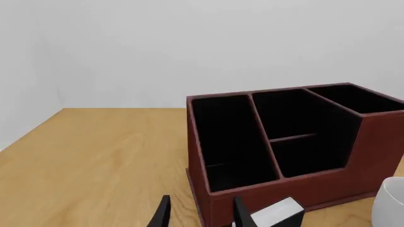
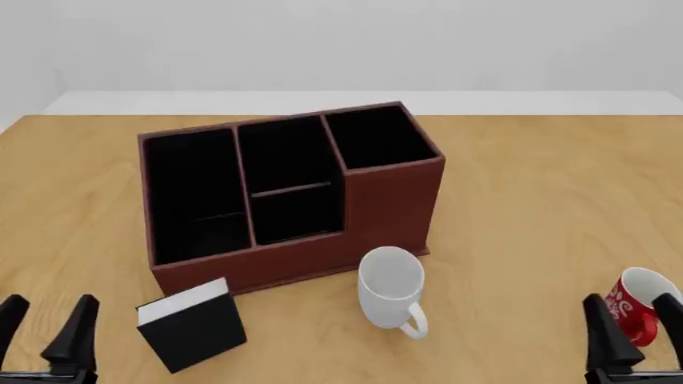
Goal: Pick up the red mug and place it to the right of the caddy.
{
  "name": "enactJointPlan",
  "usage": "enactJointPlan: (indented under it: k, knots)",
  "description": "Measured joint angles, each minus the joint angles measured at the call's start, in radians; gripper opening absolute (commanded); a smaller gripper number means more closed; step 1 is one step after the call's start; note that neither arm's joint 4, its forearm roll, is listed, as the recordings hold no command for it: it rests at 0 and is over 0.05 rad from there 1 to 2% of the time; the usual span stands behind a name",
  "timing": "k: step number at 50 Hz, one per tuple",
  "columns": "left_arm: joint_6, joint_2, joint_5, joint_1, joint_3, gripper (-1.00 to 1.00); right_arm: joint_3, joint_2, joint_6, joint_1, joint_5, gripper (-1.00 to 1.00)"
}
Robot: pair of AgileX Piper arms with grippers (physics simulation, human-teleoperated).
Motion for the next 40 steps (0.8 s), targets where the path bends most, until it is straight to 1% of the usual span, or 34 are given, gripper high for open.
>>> enactJointPlan:
  k: [15, 21, 26, 40]
  knots:
    - [0.0, 0.0, 0.0, 0.0, 0.0, 1.0, -0.017, -0.005, -0.022, 0.008, 0.027, 1.0]
    - [0.0, 0.0, 0.0, 0.0, 0.0, 1.0, -0.053, -0.006, -0.027, -0.013, 0.059, 1.0]
    - [0.0, 0.0, 0.0, 0.0, 0.0, 1.0, -0.118, -0.005, -0.033, -0.037, 0.118, 1.0]
    - [0.0, 0.0, 0.0, 0.0, 0.0, 1.0, -0.361, 0.003, -0.037, -0.104, 0.349, 1.0]
